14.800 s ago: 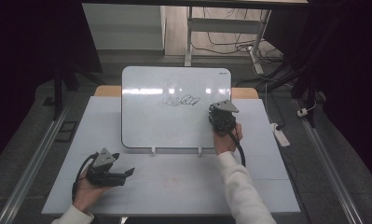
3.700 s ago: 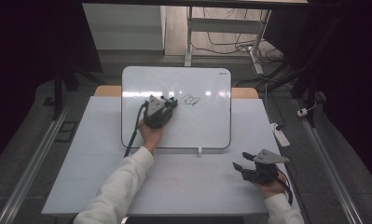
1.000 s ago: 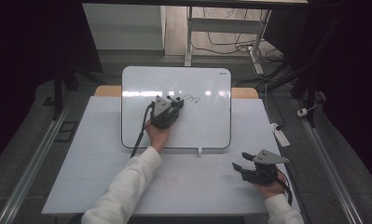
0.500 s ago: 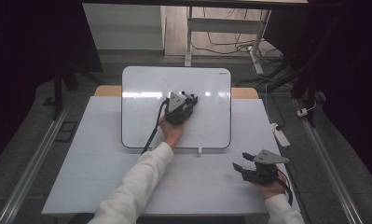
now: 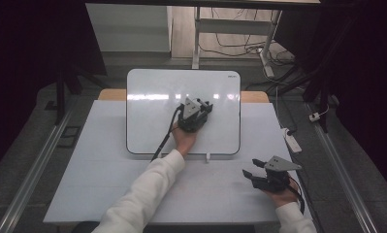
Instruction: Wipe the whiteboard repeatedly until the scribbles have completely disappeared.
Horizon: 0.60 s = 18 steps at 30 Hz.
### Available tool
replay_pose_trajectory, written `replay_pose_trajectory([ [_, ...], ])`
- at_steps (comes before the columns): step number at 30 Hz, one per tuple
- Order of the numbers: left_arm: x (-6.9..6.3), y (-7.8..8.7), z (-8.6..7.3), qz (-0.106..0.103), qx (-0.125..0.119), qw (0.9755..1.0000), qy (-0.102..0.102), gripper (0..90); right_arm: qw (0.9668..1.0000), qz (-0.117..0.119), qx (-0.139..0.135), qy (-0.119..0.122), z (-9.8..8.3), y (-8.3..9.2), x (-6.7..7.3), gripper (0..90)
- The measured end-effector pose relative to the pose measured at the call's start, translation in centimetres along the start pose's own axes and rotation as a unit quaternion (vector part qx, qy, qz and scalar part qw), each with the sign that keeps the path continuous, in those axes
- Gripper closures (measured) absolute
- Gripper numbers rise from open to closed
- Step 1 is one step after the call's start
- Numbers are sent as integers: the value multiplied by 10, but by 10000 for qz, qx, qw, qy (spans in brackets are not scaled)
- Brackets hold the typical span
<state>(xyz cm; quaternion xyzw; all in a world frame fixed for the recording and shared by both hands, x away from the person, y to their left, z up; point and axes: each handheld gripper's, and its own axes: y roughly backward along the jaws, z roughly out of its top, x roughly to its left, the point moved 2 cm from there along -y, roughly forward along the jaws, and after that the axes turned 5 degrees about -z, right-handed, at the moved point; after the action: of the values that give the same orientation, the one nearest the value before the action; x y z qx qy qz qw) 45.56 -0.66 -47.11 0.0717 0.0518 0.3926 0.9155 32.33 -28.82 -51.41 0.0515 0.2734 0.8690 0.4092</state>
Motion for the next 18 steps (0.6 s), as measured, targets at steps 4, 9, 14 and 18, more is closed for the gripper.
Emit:
replay_pose_trajectory([
  [4,5,1,3,114,-45,9999,-60,788,10000,-11,-30,-25,0,2,-1,398],
  [9,33,12,16,395,-201,9988,205,787,10000,-4,-28,-24,0,2,0,398],
  [14,12,-1,11,135,-99,9998,58,787,10000,24,-5,9,1,0,1,398],
  [18,12,-2,11,114,-72,9999,-5,788,10000,6,-2,-5,1,1,1,397],
])
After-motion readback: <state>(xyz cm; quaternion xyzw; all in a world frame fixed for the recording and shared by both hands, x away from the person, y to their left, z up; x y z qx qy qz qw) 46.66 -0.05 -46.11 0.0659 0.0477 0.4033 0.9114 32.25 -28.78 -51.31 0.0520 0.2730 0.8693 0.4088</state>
